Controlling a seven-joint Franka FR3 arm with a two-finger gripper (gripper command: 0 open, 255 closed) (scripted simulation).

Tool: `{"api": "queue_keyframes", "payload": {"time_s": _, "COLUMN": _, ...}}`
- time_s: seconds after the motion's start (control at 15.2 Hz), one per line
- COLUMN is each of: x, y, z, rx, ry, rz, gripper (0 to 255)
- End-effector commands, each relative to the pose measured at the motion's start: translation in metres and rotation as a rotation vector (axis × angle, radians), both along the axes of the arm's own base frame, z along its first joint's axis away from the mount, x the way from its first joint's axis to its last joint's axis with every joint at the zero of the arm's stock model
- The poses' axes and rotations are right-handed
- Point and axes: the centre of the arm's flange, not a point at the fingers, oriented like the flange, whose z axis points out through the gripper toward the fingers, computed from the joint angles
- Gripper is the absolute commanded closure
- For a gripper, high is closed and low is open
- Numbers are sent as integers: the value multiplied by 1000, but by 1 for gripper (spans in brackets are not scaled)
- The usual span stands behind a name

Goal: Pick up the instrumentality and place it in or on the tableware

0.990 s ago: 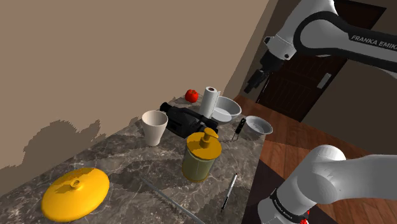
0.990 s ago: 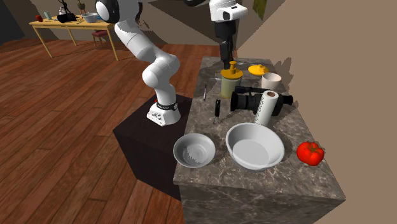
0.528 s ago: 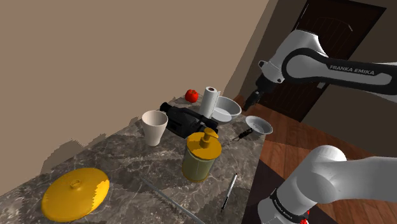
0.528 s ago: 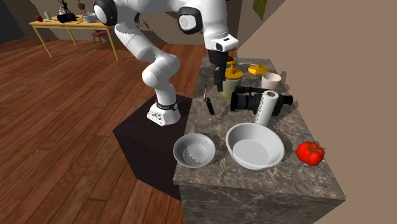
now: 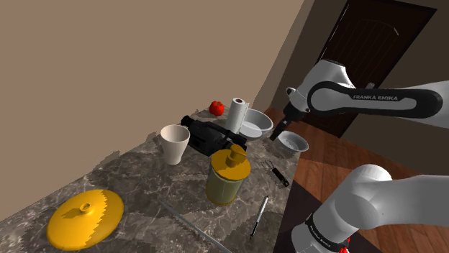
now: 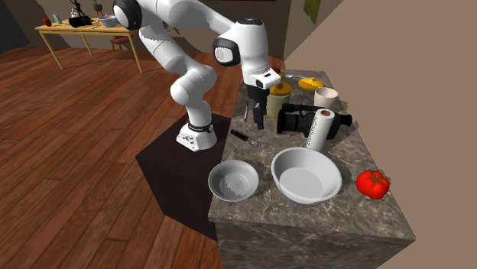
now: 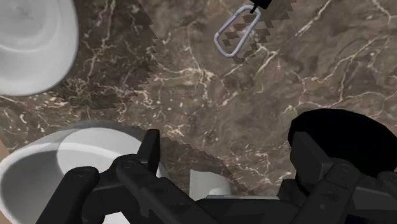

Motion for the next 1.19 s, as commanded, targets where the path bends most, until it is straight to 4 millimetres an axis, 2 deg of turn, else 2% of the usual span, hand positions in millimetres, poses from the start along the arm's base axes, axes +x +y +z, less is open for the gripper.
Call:
{"api": "queue_keyframes", "payload": {"time_s": 0.0, "x": 1, "y": -1, "z": -11, "rx": 0, "ry": -1, "rz": 0, "gripper": 0}}
{"api": "queue_keyframes", "payload": {"time_s": 0.2, "x": 4, "y": 0, "z": -24, "rx": 0, "ry": -1, "rz": 0, "gripper": 0}}
{"api": "queue_keyframes", "payload": {"time_s": 0.66, "x": 4, "y": 0, "z": -24, "rx": 0, "ry": -1, "rz": 0, "gripper": 0}}
{"api": "queue_keyframes", "payload": {"time_s": 0.73, "x": 4, "y": 0, "z": -24, "rx": 0, "ry": -1, "rz": 0, "gripper": 255}}
{"api": "queue_keyframes", "payload": {"time_s": 1.12, "x": 4, "y": 0, "z": -24, "rx": 0, "ry": -1, "rz": 0, "gripper": 255}}
